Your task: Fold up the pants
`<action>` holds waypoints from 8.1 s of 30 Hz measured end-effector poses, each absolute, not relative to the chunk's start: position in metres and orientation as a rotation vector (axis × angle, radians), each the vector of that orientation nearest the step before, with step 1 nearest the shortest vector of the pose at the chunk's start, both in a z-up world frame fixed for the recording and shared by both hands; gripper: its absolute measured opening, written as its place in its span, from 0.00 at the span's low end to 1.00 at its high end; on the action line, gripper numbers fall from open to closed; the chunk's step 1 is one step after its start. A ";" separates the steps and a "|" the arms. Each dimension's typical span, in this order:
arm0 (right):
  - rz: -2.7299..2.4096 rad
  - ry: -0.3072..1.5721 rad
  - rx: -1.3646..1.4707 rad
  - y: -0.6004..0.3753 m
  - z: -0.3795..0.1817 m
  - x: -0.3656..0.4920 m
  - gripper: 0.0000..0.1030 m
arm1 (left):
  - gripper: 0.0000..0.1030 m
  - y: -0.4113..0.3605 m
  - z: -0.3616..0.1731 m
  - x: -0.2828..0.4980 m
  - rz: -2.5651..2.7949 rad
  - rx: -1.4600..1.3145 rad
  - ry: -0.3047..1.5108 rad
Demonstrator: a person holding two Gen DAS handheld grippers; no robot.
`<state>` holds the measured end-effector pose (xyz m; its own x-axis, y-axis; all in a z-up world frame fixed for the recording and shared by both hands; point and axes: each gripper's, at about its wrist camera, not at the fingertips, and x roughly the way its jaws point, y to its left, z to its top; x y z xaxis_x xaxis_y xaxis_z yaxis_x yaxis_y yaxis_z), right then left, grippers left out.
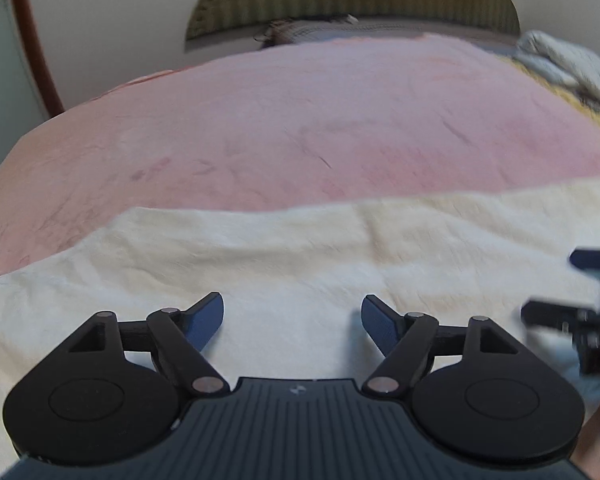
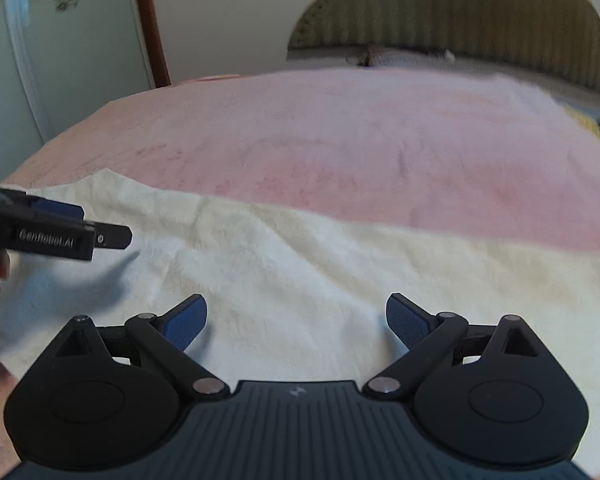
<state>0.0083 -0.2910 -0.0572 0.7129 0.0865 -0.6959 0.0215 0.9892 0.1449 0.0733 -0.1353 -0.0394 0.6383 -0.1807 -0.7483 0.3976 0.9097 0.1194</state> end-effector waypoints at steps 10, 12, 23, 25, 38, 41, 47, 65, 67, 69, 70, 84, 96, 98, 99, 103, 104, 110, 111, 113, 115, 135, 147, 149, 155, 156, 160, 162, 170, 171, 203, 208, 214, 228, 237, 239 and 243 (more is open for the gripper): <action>-0.169 0.641 0.355 -0.375 -0.033 -0.079 0.95 | 0.77 -0.168 -0.039 0.032 -0.468 0.311 0.772; -0.208 0.675 0.362 -0.393 -0.039 -0.080 0.95 | 0.77 -0.174 -0.042 0.028 -0.486 0.329 0.776; -0.243 0.790 0.206 -0.426 -0.047 -0.011 0.96 | 0.77 -0.184 -0.037 0.020 -0.494 0.340 0.771; -0.216 0.763 0.211 -0.421 -0.044 -0.021 0.96 | 0.77 -0.188 -0.038 0.019 -0.502 0.344 0.772; -0.406 0.446 0.584 -0.452 -0.028 -0.127 0.96 | 0.80 -0.192 -0.051 0.019 -0.534 0.347 0.802; -0.357 0.412 0.772 -0.460 -0.045 -0.160 0.96 | 0.80 -0.190 -0.049 0.021 -0.537 0.319 0.816; -0.202 0.421 1.065 -0.461 -0.087 -0.166 0.96 | 0.80 -0.189 -0.044 0.016 -0.558 0.297 0.801; -0.448 0.323 0.966 -0.506 -0.103 -0.112 0.22 | 0.80 -0.177 -0.043 0.034 -0.557 0.222 0.867; -0.432 0.314 0.986 -0.509 -0.104 -0.113 0.21 | 0.80 -0.174 -0.042 0.039 -0.563 0.198 0.882; -0.427 0.311 0.941 -0.503 -0.097 -0.112 0.19 | 0.80 -0.169 -0.041 0.047 -0.567 0.138 0.909; -0.419 0.306 0.904 -0.497 -0.089 -0.111 0.18 | 0.80 -0.164 -0.040 0.052 -0.569 0.095 0.924; -0.105 0.436 0.090 -0.315 -0.030 -0.061 0.17 | 0.84 -0.166 -0.059 0.100 -0.769 -0.550 1.181; 0.048 0.536 0.009 -0.265 -0.034 -0.062 0.18 | 0.82 -0.164 -0.047 0.105 -0.724 -0.651 1.095; 0.071 0.525 0.021 -0.261 -0.034 -0.062 0.18 | 0.72 -0.163 -0.051 0.108 -0.713 -0.648 1.133; 0.079 0.519 0.024 -0.259 -0.032 -0.062 0.18 | 0.66 -0.162 -0.054 0.108 -0.712 -0.649 1.152; 0.099 0.521 -0.011 -0.245 -0.030 -0.058 0.18 | 0.11 -0.153 -0.063 0.110 -0.656 -0.598 1.210; 0.108 0.527 -0.024 -0.241 -0.030 -0.058 0.18 | 0.09 -0.149 -0.060 0.110 -0.635 -0.573 1.198; 0.230 0.537 -0.102 -0.200 -0.028 -0.043 0.18 | 0.09 -0.133 -0.013 0.098 -0.539 -0.200 0.993; 0.255 0.526 -0.117 -0.192 -0.029 -0.038 0.18 | 0.09 -0.129 -0.007 0.096 -0.517 -0.147 0.953; 0.295 0.516 -0.131 -0.177 -0.031 -0.027 0.18 | 0.09 -0.119 -0.005 0.099 -0.466 -0.084 0.908; 0.331 0.514 -0.124 -0.165 -0.034 -0.017 0.18 | 0.09 -0.105 -0.010 0.106 -0.428 -0.073 0.916; 0.495 0.492 -0.062 -0.193 -0.019 -0.043 0.60 | 0.50 -0.024 -0.007 0.108 -0.171 -0.068 0.867; 0.363 0.521 -0.440 -0.149 -0.057 -0.040 0.59 | 0.53 0.007 0.005 0.083 -0.237 -0.222 0.909; 0.338 0.513 -0.549 -0.131 -0.063 -0.045 0.59 | 0.53 0.011 0.009 0.081 -0.280 -0.280 0.926; 0.366 0.491 -0.696 -0.111 -0.074 -0.042 0.27 | 0.56 0.013 -0.004 0.085 -0.430 -0.480 1.060; 0.367 0.490 -0.705 -0.109 -0.076 -0.040 0.15 | 0.56 0.012 -0.008 0.086 -0.447 -0.507 1.086; 0.364 0.484 -0.599 -0.118 -0.068 -0.035 0.09 | 0.59 0.014 -0.019 0.088 -0.478 -0.589 1.140; 0.371 0.487 -0.449 -0.137 -0.054 -0.031 0.08 | 0.60 0.013 -0.026 0.092 -0.493 -0.628 1.166; 0.443 0.486 -0.132 -0.185 -0.023 -0.032 0.08 | 0.48 -0.003 -0.085 0.117 -0.479 -0.944 1.349; 0.451 0.495 -0.139 -0.185 -0.024 -0.032 0.08 | 0.41 -0.002 -0.089 0.119 -0.467 -0.962 1.345; 0.437 0.544 -0.290 -0.167 -0.031 -0.022 0.19 | 0.39 0.023 -0.047 0.095 -0.494 -0.753 1.112; 0.454 0.548 -0.443 -0.146 -0.040 -0.033 0.20 | 0.46 0.023 -0.049 0.093 -0.496 -0.764 1.131; 0.406 0.553 -0.643 -0.129 -0.059 -0.034 0.20 | 0.49 0.023 -0.047 0.092 -0.514 -0.784 1.125; 0.372 0.478 -0.416 -0.150 -0.045 -0.012 0.08 | 0.56 0.005 -0.060 0.106 -0.530 -0.817 1.184; 0.438 0.508 -0.092 -0.196 -0.021 -0.007 0.08 | 0.06 -0.015 -0.091 0.122 -0.504 -0.881 1.281; 0.513 0.523 -0.077 -0.200 -0.016 -0.013 0.08 | 0.01 -0.016 -0.090 0.119 -0.497 -0.845 1.263; 0.512 0.513 0.094 -0.229 -0.004 -0.006 0.09 | 0.01 -0.015 -0.080 0.114 -0.485 -0.777 1.211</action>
